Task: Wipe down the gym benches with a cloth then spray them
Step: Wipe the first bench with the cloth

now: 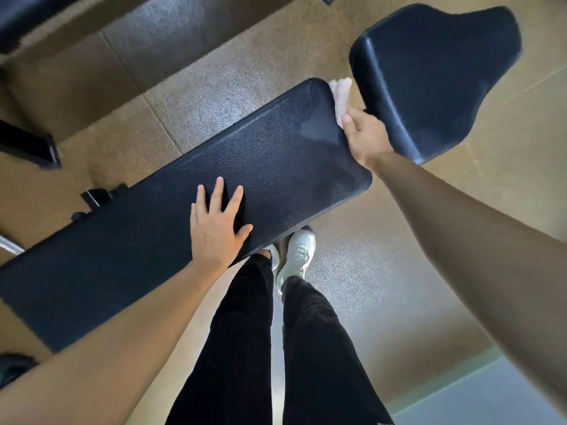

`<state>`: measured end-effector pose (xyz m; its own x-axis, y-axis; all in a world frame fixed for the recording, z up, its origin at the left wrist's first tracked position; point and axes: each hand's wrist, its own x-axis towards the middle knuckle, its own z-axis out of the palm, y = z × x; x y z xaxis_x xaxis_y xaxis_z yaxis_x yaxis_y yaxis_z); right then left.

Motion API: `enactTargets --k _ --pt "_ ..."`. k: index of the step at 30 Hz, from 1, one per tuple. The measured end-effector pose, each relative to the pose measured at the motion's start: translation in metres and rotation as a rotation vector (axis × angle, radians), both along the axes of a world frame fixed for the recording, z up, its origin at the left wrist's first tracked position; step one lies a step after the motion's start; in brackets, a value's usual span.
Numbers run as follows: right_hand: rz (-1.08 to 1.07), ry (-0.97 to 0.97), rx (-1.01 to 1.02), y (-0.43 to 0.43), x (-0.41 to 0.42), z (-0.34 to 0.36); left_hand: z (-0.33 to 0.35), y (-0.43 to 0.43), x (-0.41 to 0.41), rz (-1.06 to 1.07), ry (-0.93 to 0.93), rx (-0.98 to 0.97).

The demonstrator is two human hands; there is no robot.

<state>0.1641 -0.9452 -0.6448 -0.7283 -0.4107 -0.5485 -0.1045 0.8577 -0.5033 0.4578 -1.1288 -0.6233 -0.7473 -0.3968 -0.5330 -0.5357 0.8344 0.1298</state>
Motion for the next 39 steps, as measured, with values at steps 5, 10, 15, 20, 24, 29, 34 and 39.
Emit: enactTargets --k 5,10,15,20,24,29,34,39 --pt "-0.099 -0.071 -0.057 0.053 0.024 -0.004 0.005 0.008 -0.004 -0.007 -0.044 0.007" --pt "-0.28 -0.047 -0.111 0.088 0.059 -0.008 0.004 0.007 -0.006 -0.025 -0.079 0.014" --pt "-0.668 -0.055 -0.149 0.095 0.091 -0.014 0.004 0.007 -0.007 -0.021 -0.089 0.01" --pt "-1.131 -0.113 -0.243 0.082 0.114 -0.015 0.003 0.008 -0.004 -0.033 -0.076 -0.013" --pt "-1.417 -0.303 -0.399 0.069 0.139 -0.018 0.0 0.006 -0.001 -0.11 -0.082 -0.028" --pt "-1.58 -0.502 -0.56 0.048 0.179 -0.02 0.005 -0.002 0.025 -0.31 -0.064 -0.003" --pt "-1.474 -0.733 -0.577 0.032 0.218 -0.019 0.013 -0.006 0.089 -0.326 -0.046 0.037" --pt "-1.39 -0.89 -0.532 0.009 0.256 -0.01 0.012 -0.023 0.162 -0.281 -0.072 0.027"
